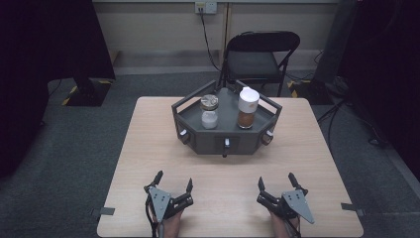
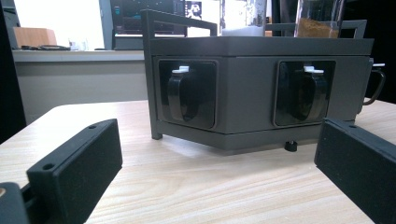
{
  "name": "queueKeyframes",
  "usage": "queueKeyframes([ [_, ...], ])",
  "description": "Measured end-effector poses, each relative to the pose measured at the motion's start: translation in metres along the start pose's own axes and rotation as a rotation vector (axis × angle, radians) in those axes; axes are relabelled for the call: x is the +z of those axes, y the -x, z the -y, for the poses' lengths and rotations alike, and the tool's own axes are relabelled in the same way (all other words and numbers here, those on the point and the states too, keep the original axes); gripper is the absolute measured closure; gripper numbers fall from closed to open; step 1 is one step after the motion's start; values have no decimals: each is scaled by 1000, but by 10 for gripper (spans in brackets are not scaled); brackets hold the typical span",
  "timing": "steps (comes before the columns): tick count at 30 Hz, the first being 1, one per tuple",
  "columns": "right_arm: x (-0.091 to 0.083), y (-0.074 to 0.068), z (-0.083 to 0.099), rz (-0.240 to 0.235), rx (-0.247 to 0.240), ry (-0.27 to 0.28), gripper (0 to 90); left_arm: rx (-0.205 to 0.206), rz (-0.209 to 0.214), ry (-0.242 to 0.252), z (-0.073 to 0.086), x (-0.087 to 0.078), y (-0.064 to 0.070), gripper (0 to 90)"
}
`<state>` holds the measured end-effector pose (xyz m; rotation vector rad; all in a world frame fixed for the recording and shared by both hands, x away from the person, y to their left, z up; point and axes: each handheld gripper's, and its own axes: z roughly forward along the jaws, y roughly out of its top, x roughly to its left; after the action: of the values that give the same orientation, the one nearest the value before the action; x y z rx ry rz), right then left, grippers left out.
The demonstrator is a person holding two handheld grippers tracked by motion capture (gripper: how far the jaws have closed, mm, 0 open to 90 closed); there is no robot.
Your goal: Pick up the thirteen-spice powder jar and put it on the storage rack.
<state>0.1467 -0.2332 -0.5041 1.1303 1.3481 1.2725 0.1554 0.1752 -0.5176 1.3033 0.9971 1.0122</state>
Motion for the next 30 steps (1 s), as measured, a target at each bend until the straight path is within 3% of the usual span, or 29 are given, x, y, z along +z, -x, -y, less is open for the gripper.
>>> queueKeyframes([
  [30, -6, 3, 11, -6, 22, 53, 5, 1, 2, -1, 0, 0, 0, 1],
])
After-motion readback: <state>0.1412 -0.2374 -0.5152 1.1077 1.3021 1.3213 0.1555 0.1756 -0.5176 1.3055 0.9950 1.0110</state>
